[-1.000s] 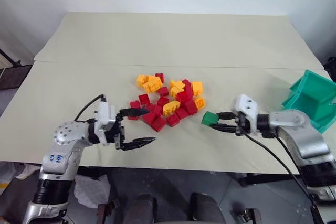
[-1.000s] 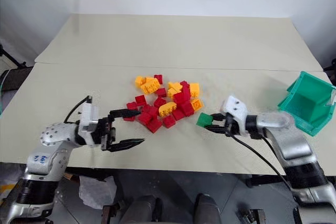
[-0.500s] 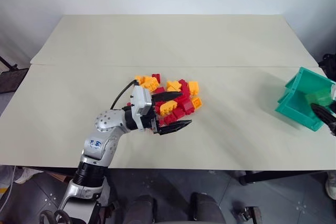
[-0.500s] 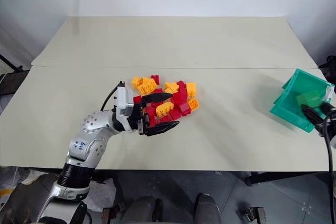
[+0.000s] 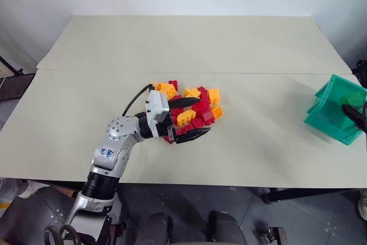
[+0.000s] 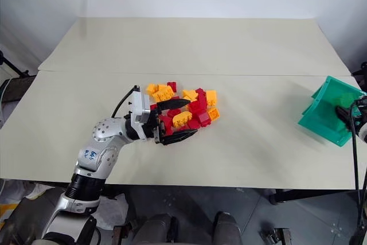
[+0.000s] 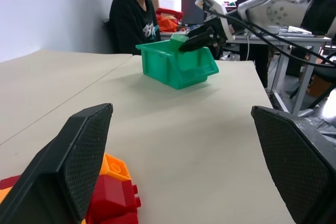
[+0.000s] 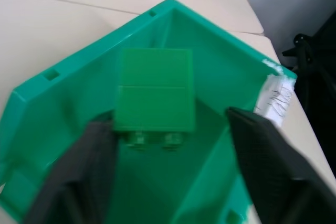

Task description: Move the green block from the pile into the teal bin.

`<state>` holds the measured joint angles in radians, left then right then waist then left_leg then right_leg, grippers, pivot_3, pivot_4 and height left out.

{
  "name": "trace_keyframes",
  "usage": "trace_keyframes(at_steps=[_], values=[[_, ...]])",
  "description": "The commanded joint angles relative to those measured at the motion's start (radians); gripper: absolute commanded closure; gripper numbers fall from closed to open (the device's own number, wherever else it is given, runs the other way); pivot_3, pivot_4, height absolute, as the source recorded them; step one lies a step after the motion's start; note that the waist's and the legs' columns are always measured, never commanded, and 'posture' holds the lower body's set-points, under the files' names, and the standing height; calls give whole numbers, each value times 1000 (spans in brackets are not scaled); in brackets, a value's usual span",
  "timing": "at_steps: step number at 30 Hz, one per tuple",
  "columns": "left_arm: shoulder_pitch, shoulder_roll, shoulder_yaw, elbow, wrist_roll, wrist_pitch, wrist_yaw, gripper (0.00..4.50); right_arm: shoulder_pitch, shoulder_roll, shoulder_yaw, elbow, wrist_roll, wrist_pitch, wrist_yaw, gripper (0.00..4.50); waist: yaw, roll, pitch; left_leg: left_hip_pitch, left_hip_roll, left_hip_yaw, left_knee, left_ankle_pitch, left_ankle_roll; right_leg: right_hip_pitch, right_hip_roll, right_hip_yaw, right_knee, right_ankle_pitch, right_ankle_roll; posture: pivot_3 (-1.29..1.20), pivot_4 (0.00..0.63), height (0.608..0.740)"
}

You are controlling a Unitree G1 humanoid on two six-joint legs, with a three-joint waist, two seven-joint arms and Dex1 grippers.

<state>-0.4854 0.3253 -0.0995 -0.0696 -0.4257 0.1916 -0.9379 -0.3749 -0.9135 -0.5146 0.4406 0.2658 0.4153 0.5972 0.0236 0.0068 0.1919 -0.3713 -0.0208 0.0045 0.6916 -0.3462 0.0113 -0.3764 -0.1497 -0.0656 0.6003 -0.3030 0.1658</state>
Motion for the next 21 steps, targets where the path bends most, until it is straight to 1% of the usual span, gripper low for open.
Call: trace_keyframes(at_steps=[1, 5, 7, 8, 11, 13, 14, 17, 21], values=[[11, 24, 24, -38, 0, -19, -1, 0, -42, -55, -16, 35, 6, -106, 41, 31, -1, 0, 0, 0, 0, 0, 0, 0, 0, 0, 0, 0, 0, 0, 0, 0, 150, 740], [25, 57, 47, -27, -6, -34, -16, 0, -56, -65, -22, 52, 24, -143, 84, 31, -3, 1, 0, 0, 0, 0, -1, 0, 0, 0, 0, 0, 0, 0, 0, 0, 150, 740], [37, 94, 67, -12, -1, -51, -37, 0, -35, -84, -12, 32, 29, -128, 130, 31, -3, 1, 0, 0, 0, 0, 0, 0, 0, 0, 0, 0, -1, 0, 0, 0, 150, 740], [49, 115, 84, -8, -3, -59, -50, 0, -21, -89, -14, 13, 37, -150, 161, 31, -2, 1, 0, 0, 0, 0, 0, 0, 0, 0, 0, 0, -1, 0, 0, 0, 150, 740], [94, 178, 110, -12, 5, -108, -92, 0, 23, -68, -48, -114, 141, -165, 304, 31, -3, 1, 0, 0, 1, 0, -2, 0, 0, 0, 0, 0, -2, 0, 0, 0, 150, 740], [143, 234, 141, -8, 28, -138, -102, 0, 132, -28, -30, -322, 252, -173, 465, 31, -3, 2, 0, 0, 1, 1, -3, 0, 0, 0, 0, 0, -3, 0, 0, 0, 150, 740], [162, 254, 154, -6, 35, -154, -102, 0, 176, -15, -16, -396, 279, -177, 508, 31, -5, 2, 0, 1, 1, 0, -4, 0, 0, 0, 1, -1, -4, 0, 0, 0, 150, 740], [217, 297, 188, 2, 40, -192, -111, 0, 251, 38, 28, -543, 343, -151, 542, 31, -3, 2, 1, 2, 3, 0, -5, -1, -2, 0, 2, -2, -4, 0, 0, 0, 150, 740], [281, 319, 246, 18, 50, -235, -76, 0, 322, 94, 129, -656, 308, -251, 606, 31, 4, 2, 1, 1, 2, -4, -5, -1, -1, 0, 0, -1, -5, 1, 1, 0, 150, 740]])
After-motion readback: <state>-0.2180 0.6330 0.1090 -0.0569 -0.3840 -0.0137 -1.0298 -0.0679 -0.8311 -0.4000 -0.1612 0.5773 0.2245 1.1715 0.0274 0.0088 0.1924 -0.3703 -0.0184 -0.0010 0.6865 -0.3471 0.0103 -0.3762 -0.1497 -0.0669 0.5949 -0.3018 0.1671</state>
